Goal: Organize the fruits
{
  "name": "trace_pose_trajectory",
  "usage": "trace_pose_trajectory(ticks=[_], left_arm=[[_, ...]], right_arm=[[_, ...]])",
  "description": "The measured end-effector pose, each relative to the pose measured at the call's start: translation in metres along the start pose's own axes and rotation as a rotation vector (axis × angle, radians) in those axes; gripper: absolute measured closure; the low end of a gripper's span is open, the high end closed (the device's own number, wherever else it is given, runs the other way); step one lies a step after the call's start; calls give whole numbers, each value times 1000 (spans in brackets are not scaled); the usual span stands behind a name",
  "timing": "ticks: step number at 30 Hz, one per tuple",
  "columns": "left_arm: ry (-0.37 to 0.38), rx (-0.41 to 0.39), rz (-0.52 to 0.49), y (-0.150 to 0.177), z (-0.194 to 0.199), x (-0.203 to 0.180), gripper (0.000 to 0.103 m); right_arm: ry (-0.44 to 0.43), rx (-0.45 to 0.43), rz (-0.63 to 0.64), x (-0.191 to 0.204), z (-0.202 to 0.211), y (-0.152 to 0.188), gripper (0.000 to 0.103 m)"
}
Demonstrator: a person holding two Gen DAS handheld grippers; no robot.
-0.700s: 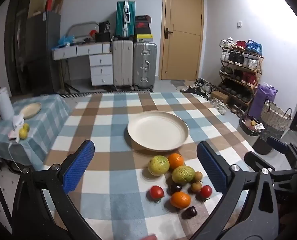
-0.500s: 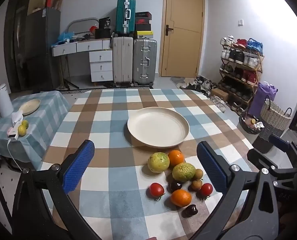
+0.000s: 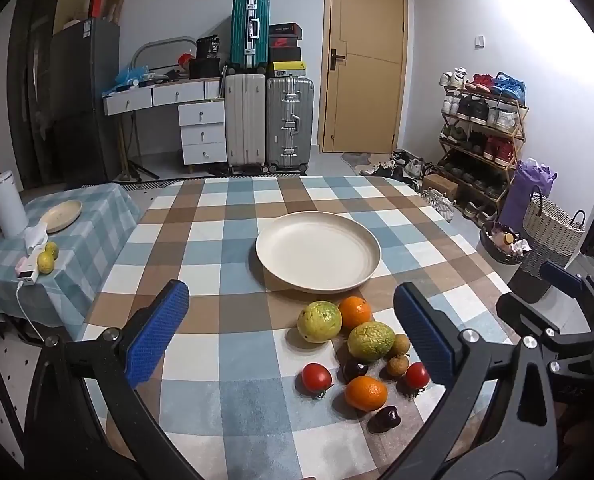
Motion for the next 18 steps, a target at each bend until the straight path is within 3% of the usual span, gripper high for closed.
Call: trace_pose_trajectory(ticks=[7,18], left_arm=[[-41,-2,-23,3,-4,-2,1],[-11,-18,-9,3,-2,2,1]], right_arm=[[-2,-3,5,2,0,0,0],[-2,-3,24,9,1,1,0]])
Point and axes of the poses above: each gripper's, at about its wrist camera, not at the fingertips, and z roughly against the way its jaws point, x to its left, y to its underside, the point moved 2 cm from there along -z, roughly the way its jaws point, and after that the axes turned 7 degrees about y, right-handed, at the moved point
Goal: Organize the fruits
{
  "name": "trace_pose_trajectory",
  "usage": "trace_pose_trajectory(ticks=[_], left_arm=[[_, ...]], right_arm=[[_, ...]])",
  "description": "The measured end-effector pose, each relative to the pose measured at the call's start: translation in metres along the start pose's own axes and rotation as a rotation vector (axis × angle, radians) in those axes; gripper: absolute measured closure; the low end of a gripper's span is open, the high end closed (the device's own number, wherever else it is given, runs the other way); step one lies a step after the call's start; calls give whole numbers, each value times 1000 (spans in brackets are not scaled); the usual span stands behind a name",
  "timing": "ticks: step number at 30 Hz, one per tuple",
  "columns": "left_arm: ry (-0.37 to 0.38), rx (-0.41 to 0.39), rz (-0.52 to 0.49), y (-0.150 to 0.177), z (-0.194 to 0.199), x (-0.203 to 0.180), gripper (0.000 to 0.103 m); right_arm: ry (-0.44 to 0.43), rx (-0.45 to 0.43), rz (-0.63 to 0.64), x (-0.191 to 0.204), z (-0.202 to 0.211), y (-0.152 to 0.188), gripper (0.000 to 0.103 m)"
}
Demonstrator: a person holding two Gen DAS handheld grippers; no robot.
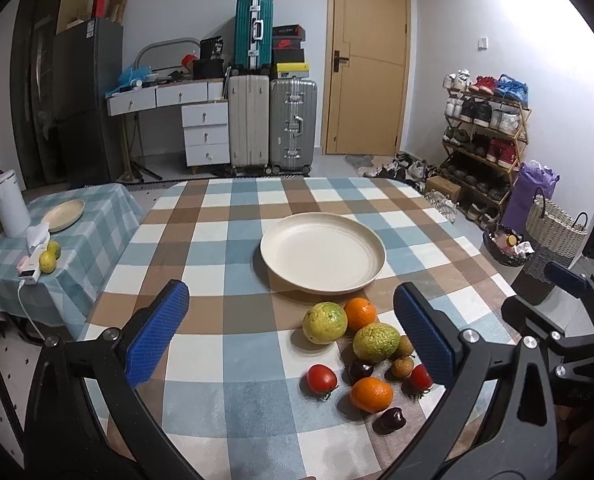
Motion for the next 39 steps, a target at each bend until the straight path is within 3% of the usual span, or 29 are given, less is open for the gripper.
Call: trace_pose_trajectory(ticks=[16,39], left_arm=[[41,20,-3,5,-6,-4,1],[42,23,-4,6,-7,-3,1]], right_arm=[[-6,5,-6,-1,-2,1,0],[-15,12,-10,1,-2,4,0]])
Point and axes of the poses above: each gripper's, at about its wrist camera, not at the fingertips, and z roughly against the way its jaws point, x to its left, y to its underside, the point moved 2 cm from there along -z, roughly the way its jaws point, and after that the axes turned 7 degrees about y, right-handed, at the moved point
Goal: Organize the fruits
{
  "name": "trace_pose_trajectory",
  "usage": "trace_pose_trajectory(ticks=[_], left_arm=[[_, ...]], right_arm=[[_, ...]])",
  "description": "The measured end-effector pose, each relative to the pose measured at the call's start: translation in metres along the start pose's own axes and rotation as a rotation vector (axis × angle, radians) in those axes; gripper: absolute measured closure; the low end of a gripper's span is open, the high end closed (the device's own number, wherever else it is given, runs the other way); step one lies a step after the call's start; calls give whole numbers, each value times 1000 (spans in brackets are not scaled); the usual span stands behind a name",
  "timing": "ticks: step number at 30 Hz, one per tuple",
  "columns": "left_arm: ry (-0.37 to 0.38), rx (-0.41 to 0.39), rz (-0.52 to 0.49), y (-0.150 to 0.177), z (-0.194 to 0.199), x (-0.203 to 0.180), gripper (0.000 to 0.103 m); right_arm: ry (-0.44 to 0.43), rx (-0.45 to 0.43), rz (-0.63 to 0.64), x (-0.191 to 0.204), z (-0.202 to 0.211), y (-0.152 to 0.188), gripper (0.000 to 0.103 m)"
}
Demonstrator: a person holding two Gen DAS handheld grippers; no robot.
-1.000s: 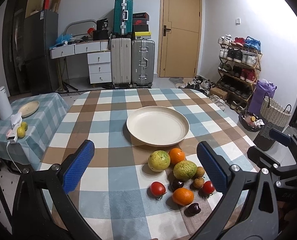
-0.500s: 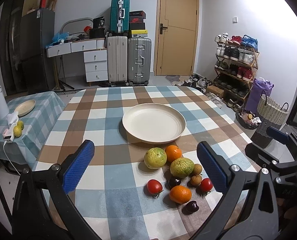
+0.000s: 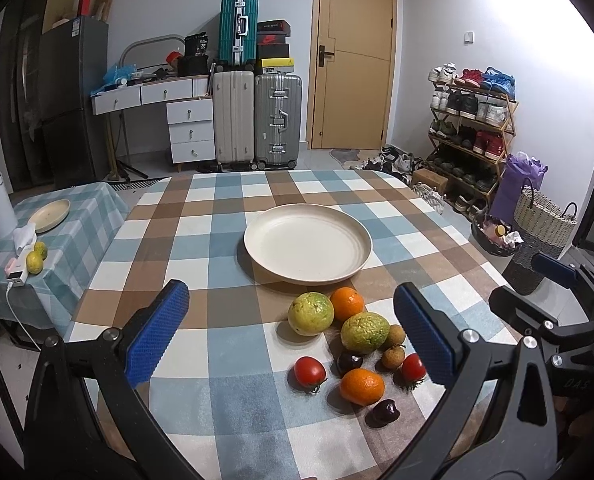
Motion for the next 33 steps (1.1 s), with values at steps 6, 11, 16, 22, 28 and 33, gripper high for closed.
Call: trace_pose_trajectory(ticks=[6,11,16,22,28,33], left_arm=[[-3,0,-2,1,-2,-1,1],[4,20,5,6,-7,1,1],[17,58,18,10,-23,10,1],[67,137,53,9,-58,29,1],[115,210,69,9,-98,41,1],[162,279,86,13,-133,44,1]], right_arm=[[-1,3,-2,0,0,1,0],[-1,5,-2,1,-1,2,0],[-4,15,-4,2,-5,10,0],[-29,38,-24,1,-15,19,0],[-74,70,-38,1,-31,23,0],[-101,93,-33,0,-48,23,0]])
Point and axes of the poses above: each gripper's, at about its wrist camera, not at the fingertips, and z roughly against the way its jaws point, x to its left, y to its underside, the point moved 2 cm from there along -z, roughly the way its jaws point, and after that the axes turned 7 degrees about y, right-handed, at the moved point
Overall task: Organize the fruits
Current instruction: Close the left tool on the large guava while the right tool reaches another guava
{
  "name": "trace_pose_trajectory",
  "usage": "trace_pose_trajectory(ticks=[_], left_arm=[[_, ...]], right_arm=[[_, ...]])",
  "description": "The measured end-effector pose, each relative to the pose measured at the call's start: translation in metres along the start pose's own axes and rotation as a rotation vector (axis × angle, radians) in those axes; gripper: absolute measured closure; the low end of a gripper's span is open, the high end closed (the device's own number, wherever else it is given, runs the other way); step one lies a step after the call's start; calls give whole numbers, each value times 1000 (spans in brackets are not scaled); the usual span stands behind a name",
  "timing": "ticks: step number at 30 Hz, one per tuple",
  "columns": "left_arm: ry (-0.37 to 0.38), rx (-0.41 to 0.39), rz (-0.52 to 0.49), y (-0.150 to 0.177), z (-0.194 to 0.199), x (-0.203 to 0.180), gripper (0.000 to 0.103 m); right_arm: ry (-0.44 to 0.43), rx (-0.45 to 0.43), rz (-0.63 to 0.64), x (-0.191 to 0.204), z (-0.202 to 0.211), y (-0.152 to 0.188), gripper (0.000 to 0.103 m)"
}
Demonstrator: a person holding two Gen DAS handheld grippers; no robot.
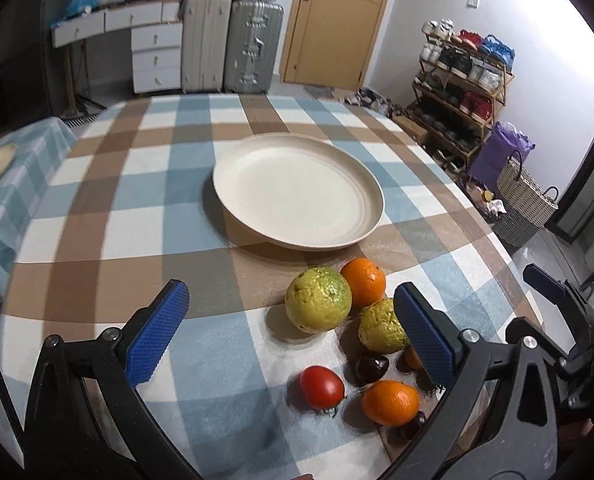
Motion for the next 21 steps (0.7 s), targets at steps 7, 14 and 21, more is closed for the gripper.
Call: trace_pose_trajectory(ticks=[7,14,21], left_arm=[[81,99,59,-4,-41,14,1],[132,157,41,-2,-66,14,1],[208,168,66,-3,-71,18,11]], right_arm=[[-29,16,-18,-7,-19,-1,0],[-53,25,-25,-14,-31,-5,0],[-64,36,-26,-15,-40,-6,0]])
Point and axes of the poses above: each gripper's, at about its wrist camera, not at the fingertips, and z roughly against the way its jaws point, x to its left, y to its underside, the point moved 2 cm from there along -z, roughly the way its jaws point, and after that the axes turned 7 degrees about y, right-handed, at the moved point
